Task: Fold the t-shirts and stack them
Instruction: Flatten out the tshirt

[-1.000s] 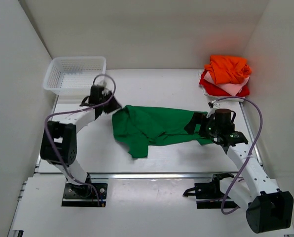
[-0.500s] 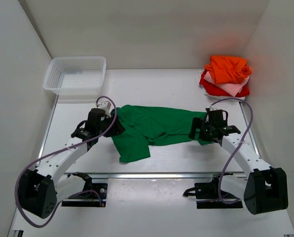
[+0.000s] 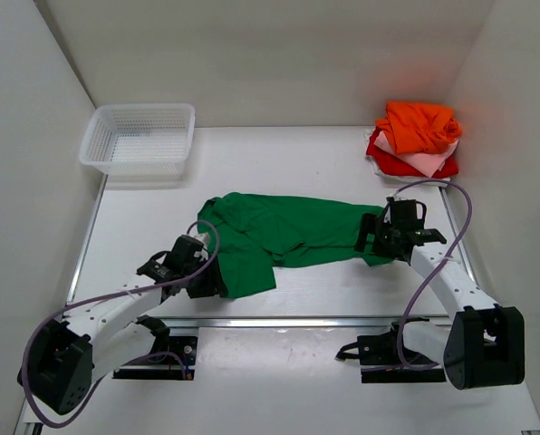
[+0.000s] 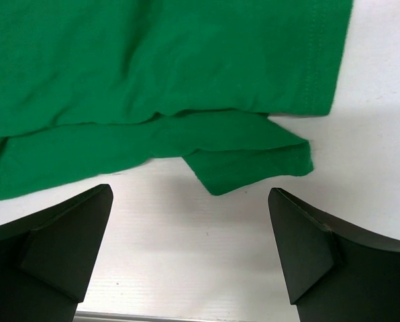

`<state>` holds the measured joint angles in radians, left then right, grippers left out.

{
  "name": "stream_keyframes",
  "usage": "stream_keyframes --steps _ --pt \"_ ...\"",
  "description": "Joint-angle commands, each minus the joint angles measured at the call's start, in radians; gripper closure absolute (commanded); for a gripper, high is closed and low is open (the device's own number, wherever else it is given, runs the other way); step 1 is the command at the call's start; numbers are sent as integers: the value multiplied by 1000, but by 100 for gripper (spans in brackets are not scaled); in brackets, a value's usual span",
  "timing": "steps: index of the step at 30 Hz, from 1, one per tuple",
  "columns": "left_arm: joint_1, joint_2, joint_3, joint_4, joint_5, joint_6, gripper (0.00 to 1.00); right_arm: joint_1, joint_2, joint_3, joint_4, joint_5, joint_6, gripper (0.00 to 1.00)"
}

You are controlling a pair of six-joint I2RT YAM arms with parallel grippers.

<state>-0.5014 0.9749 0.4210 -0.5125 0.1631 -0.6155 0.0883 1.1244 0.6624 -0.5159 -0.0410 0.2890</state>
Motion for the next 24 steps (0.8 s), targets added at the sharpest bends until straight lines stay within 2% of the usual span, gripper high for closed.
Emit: stream_keyframes --steps 1,3,5,6,7,8,10,13,15,18,20,24 --pt "-37 14 -45 97 61 -99 44 -31 5 7 23 23 -5 0" --pt "-55 36 -50 141 59 -124 39 -44 8 -7 28 23 -1 1" --pt "-69 67 -45 196 62 -142 42 -62 6 -29 31 32 4 1" --pt "-62 74 -42 209 70 -150 49 -74 9 -29 36 39 6 1" --pt "-65 85 -50 244 91 -147 77 -84 21 -40 46 36 18 1" --pt "-59 90 -48 276 99 -170 100 -87 23 -46 51 35 15 1" --pt "-51 75 -42 325 96 -191 100 -87 49 -55 62 36 35 1" --pt "-11 -2 42 234 -22 -149 100 -85 74 -63 65 74 68 1" --pt "50 -63 116 171 -79 -115 100 -70 93 -67 73 107 87 1" --pt "191 -142 162 102 -62 -57 100 -87 129 -66 103 110 93 2" --pt "214 -157 170 71 -51 -37 100 -114 138 -72 122 93 90 8" --pt "184 -182 142 71 -51 -49 100 -124 135 -92 135 58 99 29"
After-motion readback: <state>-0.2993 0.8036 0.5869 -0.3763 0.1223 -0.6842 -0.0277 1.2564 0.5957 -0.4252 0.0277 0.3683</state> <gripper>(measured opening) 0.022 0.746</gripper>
